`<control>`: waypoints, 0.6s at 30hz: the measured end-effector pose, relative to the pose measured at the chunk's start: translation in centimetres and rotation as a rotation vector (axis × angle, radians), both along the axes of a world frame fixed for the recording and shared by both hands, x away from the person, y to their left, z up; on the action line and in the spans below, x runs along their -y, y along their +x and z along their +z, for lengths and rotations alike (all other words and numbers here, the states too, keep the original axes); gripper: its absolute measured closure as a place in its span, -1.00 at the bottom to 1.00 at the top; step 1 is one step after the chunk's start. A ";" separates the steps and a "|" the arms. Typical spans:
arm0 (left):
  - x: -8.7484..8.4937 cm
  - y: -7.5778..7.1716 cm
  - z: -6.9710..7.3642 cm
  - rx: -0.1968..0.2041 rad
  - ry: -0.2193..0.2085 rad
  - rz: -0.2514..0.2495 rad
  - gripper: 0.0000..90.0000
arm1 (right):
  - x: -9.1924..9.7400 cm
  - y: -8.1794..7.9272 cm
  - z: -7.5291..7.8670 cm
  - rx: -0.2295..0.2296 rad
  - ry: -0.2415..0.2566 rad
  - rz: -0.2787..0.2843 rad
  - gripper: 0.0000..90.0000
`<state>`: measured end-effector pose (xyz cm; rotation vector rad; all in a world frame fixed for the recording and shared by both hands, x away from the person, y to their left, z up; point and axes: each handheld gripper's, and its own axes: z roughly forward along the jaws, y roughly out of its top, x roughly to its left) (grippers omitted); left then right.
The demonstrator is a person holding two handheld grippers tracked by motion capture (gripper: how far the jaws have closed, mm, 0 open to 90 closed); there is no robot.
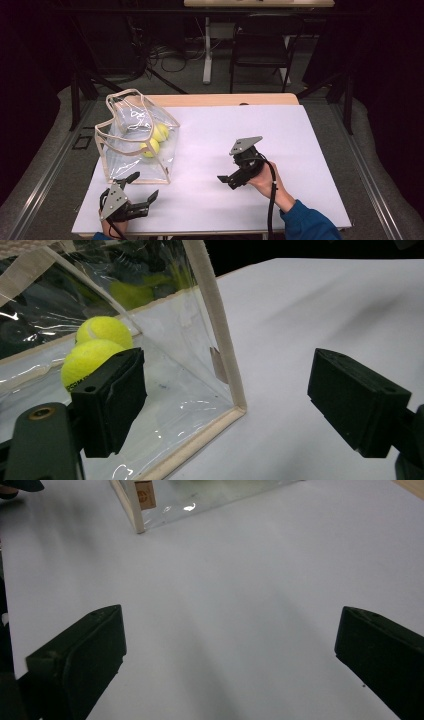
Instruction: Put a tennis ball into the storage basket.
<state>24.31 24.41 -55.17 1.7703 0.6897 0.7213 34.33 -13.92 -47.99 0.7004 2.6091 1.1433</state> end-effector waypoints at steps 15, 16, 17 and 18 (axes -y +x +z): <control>0.0 0.0 0.0 0.001 0.003 0.001 -0.65 | 3.1 -2.0 -1.9 0.010 0.022 -0.029 -1.00; 0.0 0.0 0.0 0.001 0.003 0.001 -0.65 | 3.3 -2.1 -2.1 0.012 0.025 -0.028 -1.00; 0.0 0.0 0.0 0.001 0.002 0.001 -0.65 | 3.5 -2.2 -2.2 0.015 0.025 -0.029 -1.00; 0.0 0.0 0.0 0.001 0.002 0.001 -0.65 | 3.7 -2.3 -2.4 0.015 0.024 -0.039 -1.00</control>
